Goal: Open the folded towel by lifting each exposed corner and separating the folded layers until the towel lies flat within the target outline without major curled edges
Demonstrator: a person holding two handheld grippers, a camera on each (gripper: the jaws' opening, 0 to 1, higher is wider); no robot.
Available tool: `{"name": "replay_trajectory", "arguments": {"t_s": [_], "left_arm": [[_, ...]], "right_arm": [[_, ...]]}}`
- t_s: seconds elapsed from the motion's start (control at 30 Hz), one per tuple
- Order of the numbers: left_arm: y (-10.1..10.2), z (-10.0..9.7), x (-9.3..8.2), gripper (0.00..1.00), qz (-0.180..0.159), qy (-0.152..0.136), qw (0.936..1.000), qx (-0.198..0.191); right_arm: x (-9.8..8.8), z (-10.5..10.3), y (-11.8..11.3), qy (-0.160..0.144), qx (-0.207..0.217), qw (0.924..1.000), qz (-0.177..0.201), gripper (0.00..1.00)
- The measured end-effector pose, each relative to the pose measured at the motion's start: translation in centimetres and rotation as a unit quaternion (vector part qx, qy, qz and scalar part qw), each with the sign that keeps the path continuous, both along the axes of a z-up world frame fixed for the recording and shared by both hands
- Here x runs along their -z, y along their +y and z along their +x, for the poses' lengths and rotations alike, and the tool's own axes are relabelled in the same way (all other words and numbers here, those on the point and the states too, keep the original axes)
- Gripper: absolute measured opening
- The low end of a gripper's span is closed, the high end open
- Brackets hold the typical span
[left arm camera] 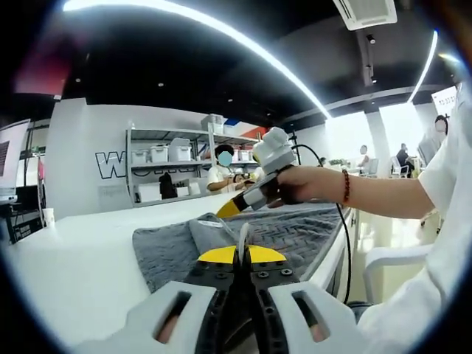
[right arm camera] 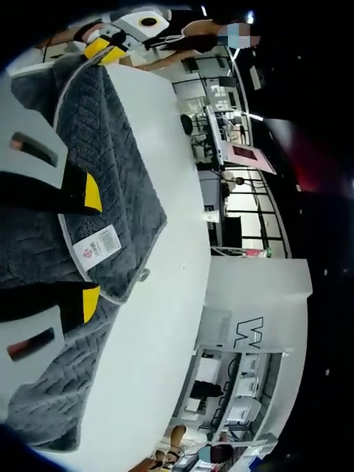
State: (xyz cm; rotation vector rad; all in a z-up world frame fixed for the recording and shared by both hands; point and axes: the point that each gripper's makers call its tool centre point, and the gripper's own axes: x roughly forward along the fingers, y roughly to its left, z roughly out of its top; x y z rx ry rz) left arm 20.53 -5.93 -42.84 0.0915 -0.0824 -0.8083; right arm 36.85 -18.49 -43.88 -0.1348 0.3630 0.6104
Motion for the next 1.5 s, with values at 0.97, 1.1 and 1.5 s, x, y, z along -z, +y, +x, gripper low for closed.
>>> {"name": "replay_trajectory", "arguments": {"t_s": [0.97, 1.1, 1.5], "left_arm": [[0.2, -0.1, 0.4, 0.03, -0.008, 0.005, 1.0, 0.003], [0.2, -0.1, 0.4, 0.03, -0.007, 0.005, 1.0, 0.003], [0.3, -0.1, 0.4, 0.03, -0.008, 0.008, 0.9999, 0.005]], "right_arm": [[1.7, 2.3, -1.1, 0.023, 0.075, 0.9943, 0.073, 0.29], [1.7, 2.7, -1.2, 0.02, 0.078, 0.9932, 0.085, 0.28], [2.3, 4.5, -1.1, 0.028, 0.084, 0.9912, 0.099, 0.26]]}}
